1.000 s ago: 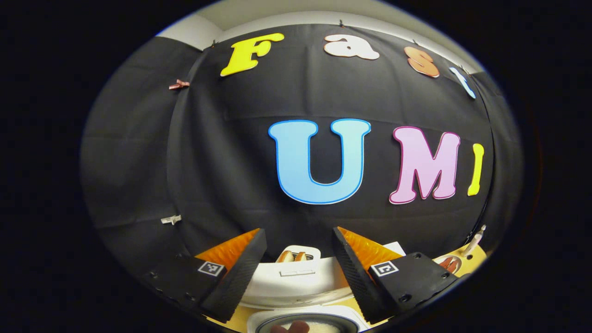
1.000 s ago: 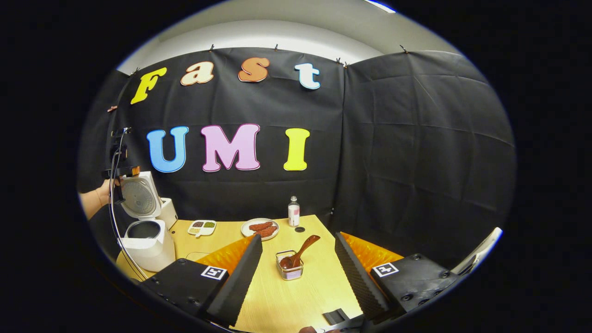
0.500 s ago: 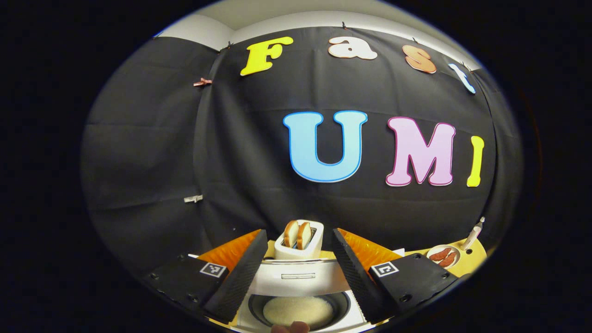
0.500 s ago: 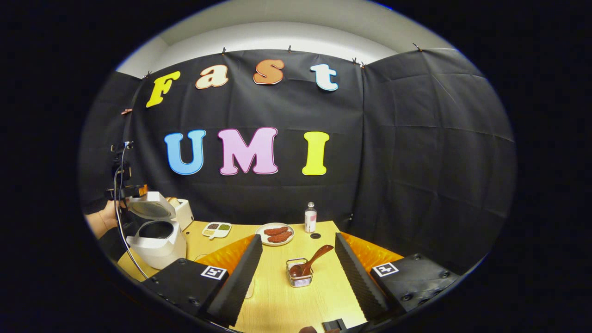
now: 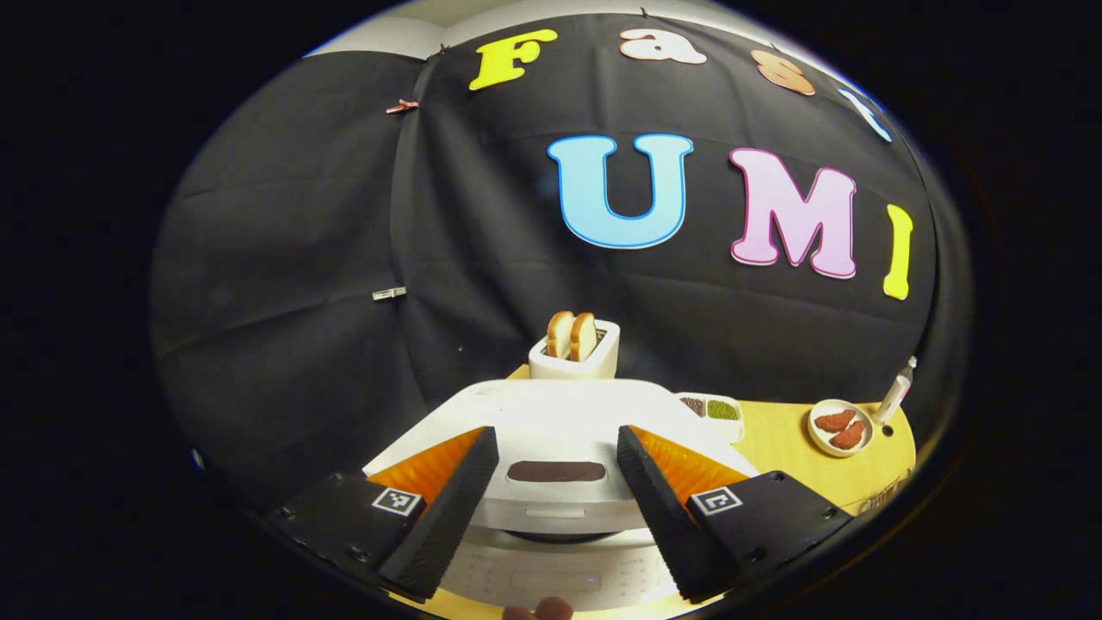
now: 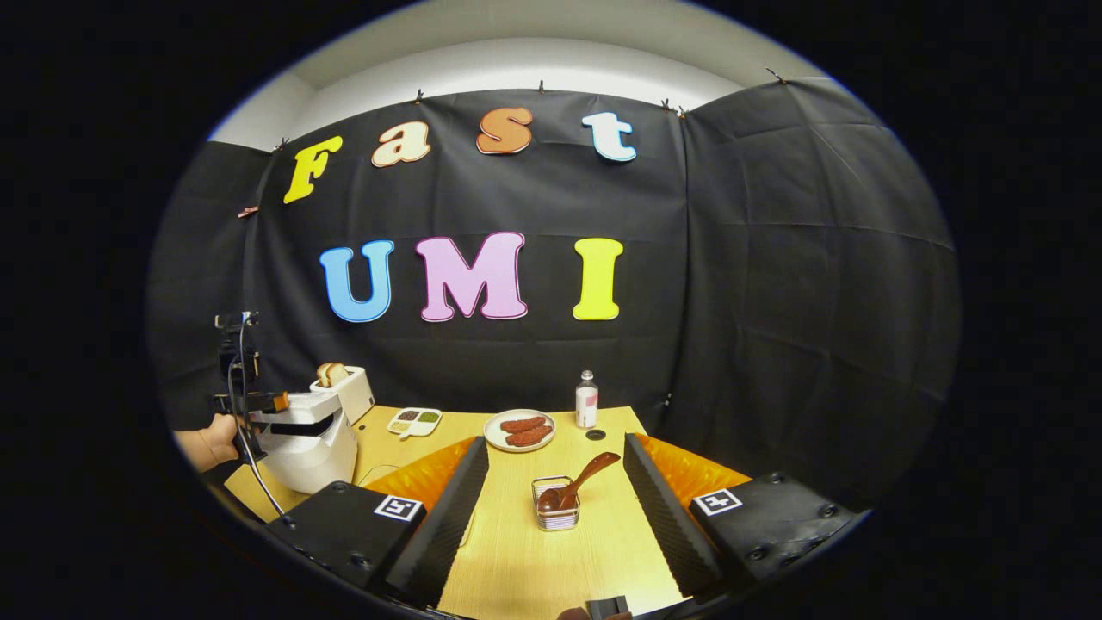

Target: Close the left gripper, press the button to open the rice cooker; take a wooden spoon from the chopstick holder with the right hand, scoop a spoonful of rice and pour it into the rice cooker, then put the wooden spoon back into the chopstick holder.

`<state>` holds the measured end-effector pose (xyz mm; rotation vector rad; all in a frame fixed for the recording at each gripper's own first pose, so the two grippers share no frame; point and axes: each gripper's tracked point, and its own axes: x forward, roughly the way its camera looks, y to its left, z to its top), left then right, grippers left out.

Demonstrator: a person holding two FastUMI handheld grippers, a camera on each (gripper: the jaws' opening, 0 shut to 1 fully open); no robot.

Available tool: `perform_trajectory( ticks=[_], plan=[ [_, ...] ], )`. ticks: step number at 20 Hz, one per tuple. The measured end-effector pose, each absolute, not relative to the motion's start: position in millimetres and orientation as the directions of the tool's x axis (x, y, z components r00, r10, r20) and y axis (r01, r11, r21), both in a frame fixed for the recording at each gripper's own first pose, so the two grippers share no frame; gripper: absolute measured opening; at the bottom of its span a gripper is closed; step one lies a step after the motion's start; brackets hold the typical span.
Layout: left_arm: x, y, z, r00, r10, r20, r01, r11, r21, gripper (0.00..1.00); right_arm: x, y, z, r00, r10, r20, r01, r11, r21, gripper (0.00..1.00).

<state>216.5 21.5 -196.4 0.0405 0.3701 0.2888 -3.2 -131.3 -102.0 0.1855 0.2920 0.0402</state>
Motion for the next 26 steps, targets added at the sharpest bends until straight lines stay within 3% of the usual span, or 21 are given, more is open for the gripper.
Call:
perform_trajectory(
  ticks=[12, 23, 26],
  plan=[
    [193, 18, -248, 0.861, 0.24, -0.448, -0.231, 0.97, 0.075, 0.99, -4, -131, -111, 0.95, 0.096, -0.296, -0.035, 0.979, 0.203, 0.98],
    [194, 17, -245, 0.889, 0.205, -0.41, -0.175, 0.979, 0.108, 1.0, 0, -109, -103, 0.954, 0.126, -0.271, -0.069, 0.975, 0.21, 0.98],
    [188, 12, -217, 0.921, 0.18, -0.346, -0.149, 0.982, 0.116, 0.95, 5, -104, -98, 0.957, 0.134, -0.258, -0.082, 0.976, 0.204, 0.98]
  ],
)
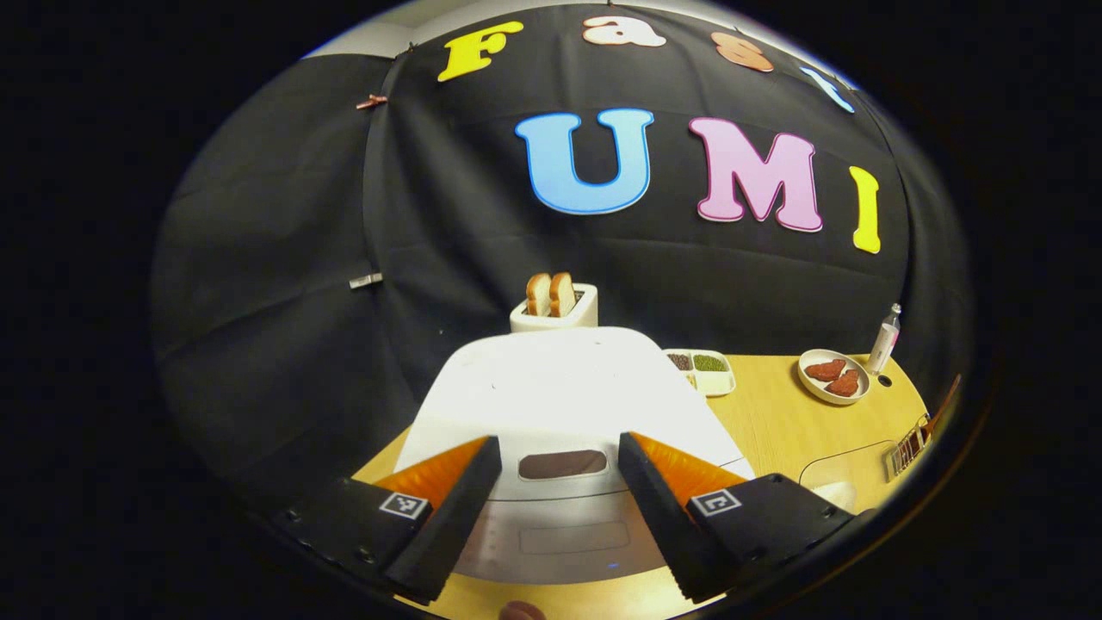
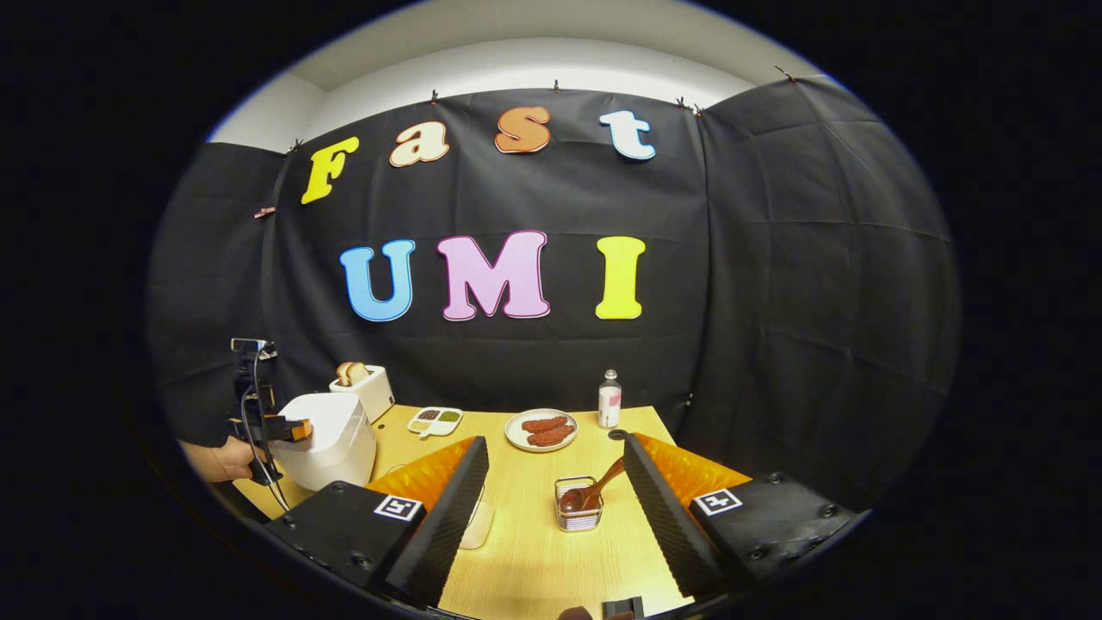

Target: Close the left gripper, press the button to open the rice cooker; take a wooden spoon from the chopstick holder with the right hand, scoop a spoonful of rice and pour it into the rice cooker, then put the wooden spoon back into the chopstick holder.

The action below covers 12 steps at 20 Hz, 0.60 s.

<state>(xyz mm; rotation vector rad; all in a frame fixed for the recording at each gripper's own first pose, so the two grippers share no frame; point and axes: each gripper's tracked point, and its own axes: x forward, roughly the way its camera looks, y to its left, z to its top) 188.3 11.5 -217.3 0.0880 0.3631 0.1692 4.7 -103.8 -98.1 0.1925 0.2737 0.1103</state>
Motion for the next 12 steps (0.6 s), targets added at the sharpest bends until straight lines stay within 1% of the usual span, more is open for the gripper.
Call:
perform_trajectory(
  ticks=[3, 6, 9, 12],
  plan=[
    [174, -7, -174, 0.964, 0.102, -0.247, -0.085, 0.993, 0.078, 0.95, 11, -97, -94, 0.959, 0.139, -0.248, -0.092, 0.977, 0.193, 0.98],
    [155, -15, -136, 0.982, 0.06, -0.182, -0.052, 0.997, 0.052, 0.95, 18, -87, -87, 0.962, 0.154, -0.227, -0.112, 0.976, 0.187, 0.98],
    [134, -23, -111, 0.987, 0.018, -0.163, -0.016, 1.0, 0.011, 0.95, 23, -76, -79, 0.963, 0.174, -0.207, -0.138, 0.975, 0.174, 0.98],
    [111, -24, -91, 0.99, -0.001, -0.139, 0.005, 1.0, 0.026, 0.95, 27, -65, -70, 0.964, 0.194, -0.183, -0.165, 0.973, 0.164, 0.98]
  ],
)
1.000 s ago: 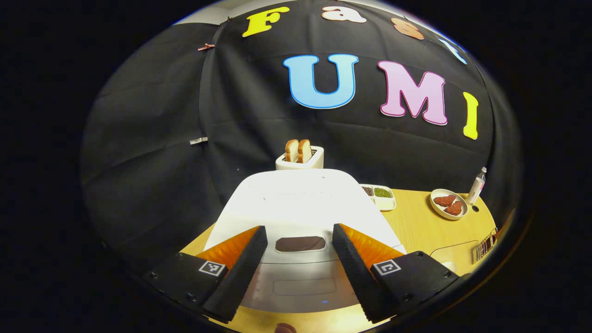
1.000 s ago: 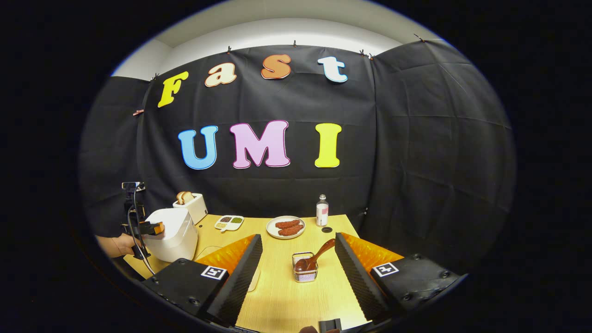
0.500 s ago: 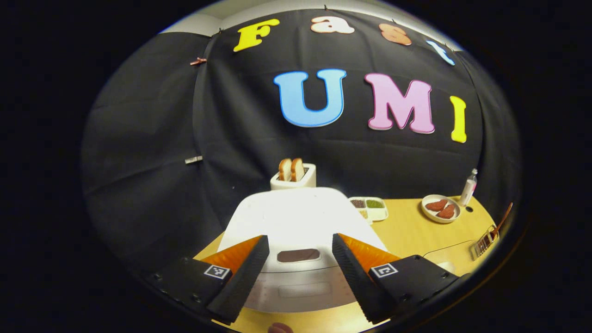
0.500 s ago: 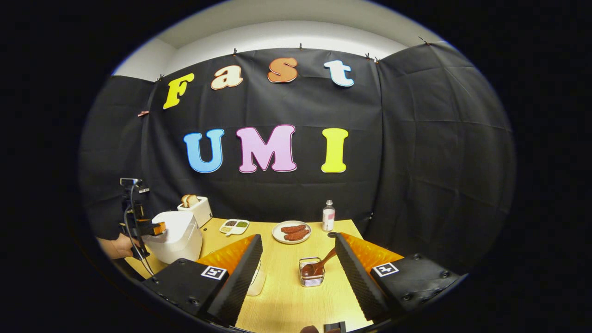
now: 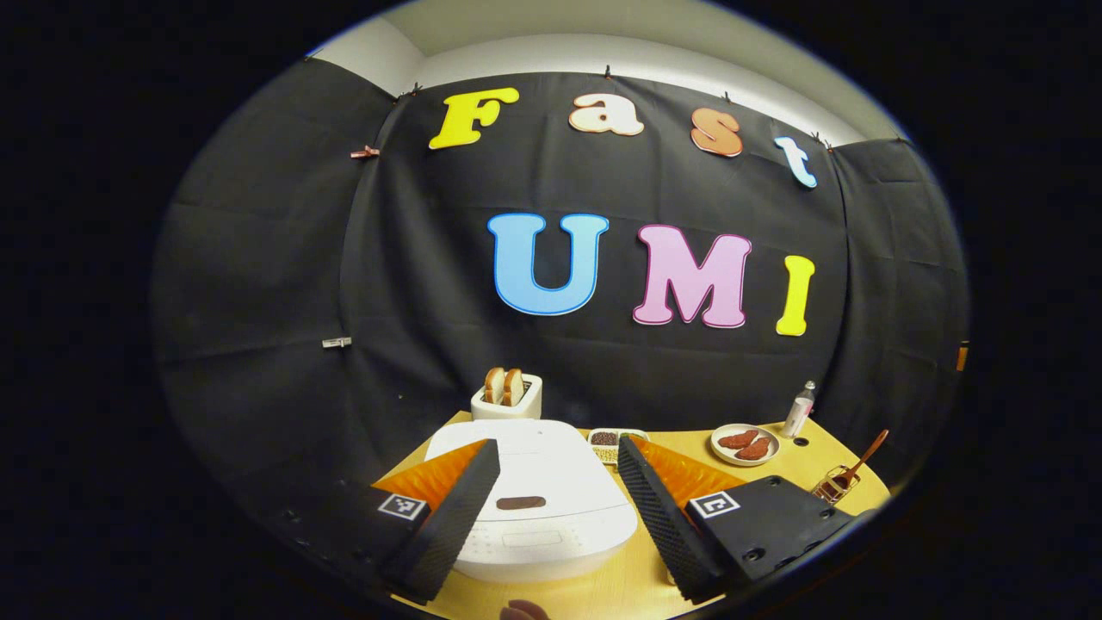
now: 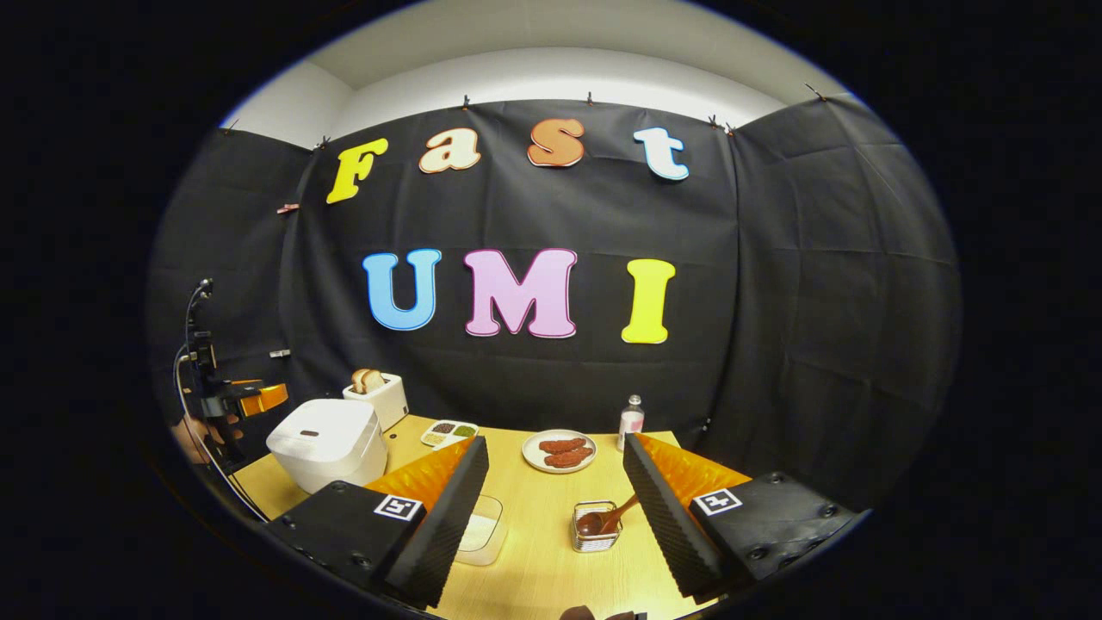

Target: Close the left gripper, press the button to open the rice cooker; take a wooden spoon from the chopstick holder with the right hand, scoop a spoonful of rice and pour it into the rice cooker, then put the wooden spoon back into the chopstick holder.

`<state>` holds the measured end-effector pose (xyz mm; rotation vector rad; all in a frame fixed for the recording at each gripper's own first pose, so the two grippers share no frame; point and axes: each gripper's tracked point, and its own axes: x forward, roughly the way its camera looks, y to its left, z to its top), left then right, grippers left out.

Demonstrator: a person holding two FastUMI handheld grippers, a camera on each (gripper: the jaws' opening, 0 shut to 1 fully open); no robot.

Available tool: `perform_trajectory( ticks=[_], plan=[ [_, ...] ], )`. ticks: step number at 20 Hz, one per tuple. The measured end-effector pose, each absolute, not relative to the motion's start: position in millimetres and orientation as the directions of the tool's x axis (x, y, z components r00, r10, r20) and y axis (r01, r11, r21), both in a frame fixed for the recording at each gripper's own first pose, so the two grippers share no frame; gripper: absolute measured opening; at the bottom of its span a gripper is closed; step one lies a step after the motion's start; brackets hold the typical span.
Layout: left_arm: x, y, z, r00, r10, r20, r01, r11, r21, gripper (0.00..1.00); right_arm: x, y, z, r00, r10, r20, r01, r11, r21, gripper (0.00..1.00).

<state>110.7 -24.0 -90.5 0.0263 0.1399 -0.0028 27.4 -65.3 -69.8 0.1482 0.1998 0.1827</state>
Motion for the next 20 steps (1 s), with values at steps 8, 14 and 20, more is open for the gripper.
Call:
perform_trajectory(
  ticks=[8, 14, 20],
  plan=[
    [46, -52, -51, 0.993, -0.102, -0.061, 0.104, 0.994, 0.037, 0.95, 34, -55, -54, 0.97, 0.199, -0.137, -0.173, 0.968, 0.18, 0.98],
    [0, -58, -27, 0.995, -0.096, -0.008, 0.096, 0.995, 0.03, 0.95, 30, -63, -27, 0.988, 0.148, -0.043, -0.139, 0.976, 0.168, 0.98],
    [-23, -43, -9, 0.999, -0.042, 0.033, 0.041, 0.999, 0.028, 0.95, 24, -65, -24, 0.99, 0.137, -0.015, -0.133, 0.98, 0.149, 0.98]
  ],
)
